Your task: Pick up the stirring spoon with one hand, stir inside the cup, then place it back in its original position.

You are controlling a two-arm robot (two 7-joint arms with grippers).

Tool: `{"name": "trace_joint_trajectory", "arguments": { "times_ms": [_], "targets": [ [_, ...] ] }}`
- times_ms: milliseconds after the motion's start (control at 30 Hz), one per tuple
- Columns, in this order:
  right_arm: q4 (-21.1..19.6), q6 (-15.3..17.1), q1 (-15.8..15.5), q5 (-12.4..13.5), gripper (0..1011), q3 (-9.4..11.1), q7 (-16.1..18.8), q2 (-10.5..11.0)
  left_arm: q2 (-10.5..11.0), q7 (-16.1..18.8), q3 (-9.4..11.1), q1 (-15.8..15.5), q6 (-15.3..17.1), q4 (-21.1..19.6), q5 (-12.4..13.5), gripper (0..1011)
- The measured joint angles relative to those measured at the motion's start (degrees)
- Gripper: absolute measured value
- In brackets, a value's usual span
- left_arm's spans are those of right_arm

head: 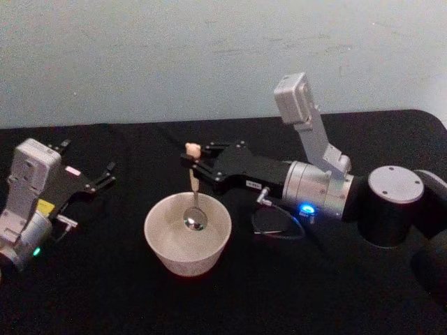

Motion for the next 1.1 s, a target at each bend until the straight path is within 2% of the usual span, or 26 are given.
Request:
{"name": "trace_joint_trajectory", "arguments": {
  "times_ms": [400,600,833,1100],
  "targets": [
    [-4.88,1.65,-0.91,3.63,212,2.75,-2.35,1.09,0.00,0.00,0.00,0.00,0.00,0.00,0.00,1001],
    [-7.49,3.09,-1.40,6.28,212,4.59,-4.27,1.70,0.00,0.00,0.00,0.00,0.00,0.00,0.00,1001],
    [-9.66,3.57,-1.97,9.36,212,7.00,-5.83,3.09,0.00,0.00,0.00,0.00,0.00,0.00,0.00,1001],
    [-11.63,3.05,-3.14,13.77,212,10.47,-6.83,6.04,0.00,0.00,0.00,0.00,0.00,0.00,0.00,1002]
  ]
}}
